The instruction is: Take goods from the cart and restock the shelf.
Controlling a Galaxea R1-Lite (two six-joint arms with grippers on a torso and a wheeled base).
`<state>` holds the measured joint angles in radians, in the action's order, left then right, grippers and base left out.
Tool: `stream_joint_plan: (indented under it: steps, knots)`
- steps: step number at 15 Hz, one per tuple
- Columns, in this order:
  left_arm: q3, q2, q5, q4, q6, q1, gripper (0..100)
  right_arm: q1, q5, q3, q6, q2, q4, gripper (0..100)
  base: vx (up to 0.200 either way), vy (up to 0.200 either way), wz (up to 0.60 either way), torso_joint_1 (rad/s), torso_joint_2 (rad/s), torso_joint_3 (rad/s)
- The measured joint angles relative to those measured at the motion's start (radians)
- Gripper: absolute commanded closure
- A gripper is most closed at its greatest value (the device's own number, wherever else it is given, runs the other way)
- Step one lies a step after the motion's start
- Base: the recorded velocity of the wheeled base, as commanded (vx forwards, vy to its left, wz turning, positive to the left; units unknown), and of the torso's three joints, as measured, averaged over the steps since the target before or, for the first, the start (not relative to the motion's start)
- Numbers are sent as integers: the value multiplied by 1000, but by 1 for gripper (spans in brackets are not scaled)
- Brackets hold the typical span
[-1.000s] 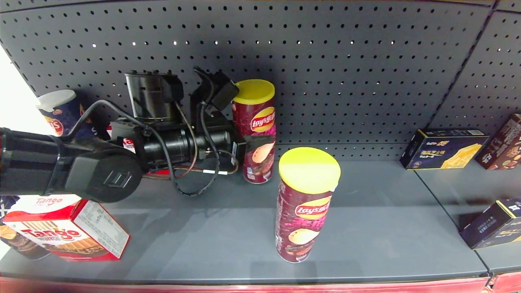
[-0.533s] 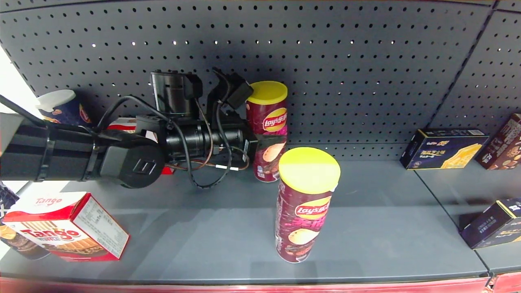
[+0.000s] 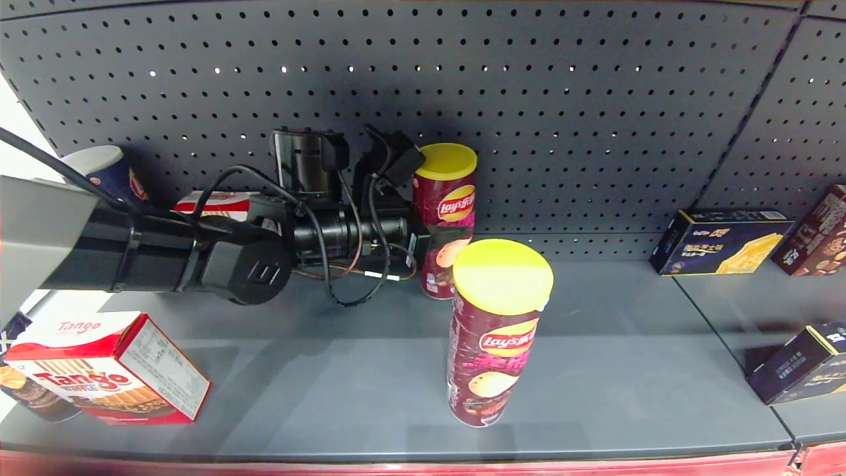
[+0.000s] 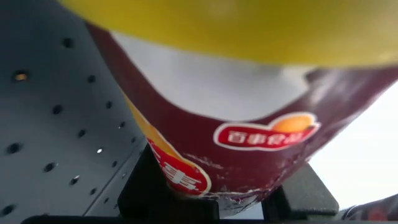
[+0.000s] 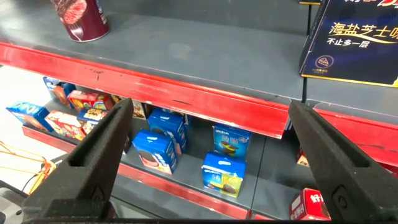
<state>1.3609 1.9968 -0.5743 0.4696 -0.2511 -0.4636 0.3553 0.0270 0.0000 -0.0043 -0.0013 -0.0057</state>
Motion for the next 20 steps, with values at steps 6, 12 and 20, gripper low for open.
stream_joint_plan:
  steps: [6, 12, 20]
  knots:
    - [12, 32, 1, 5, -27, -7, 0, 0, 0, 0, 0, 0, 0, 0, 0, 0, 0, 0, 0, 0]
    - [-9, 33, 6, 14, -39, -7, 0, -1, 0, 0, 0, 0, 0, 0, 0, 0, 0, 0, 0, 0]
    - [-250, -98, 220, 157, -73, 3, 0, 0, 0, 0, 0, 0, 0, 0, 0, 0, 0, 0, 0, 0]
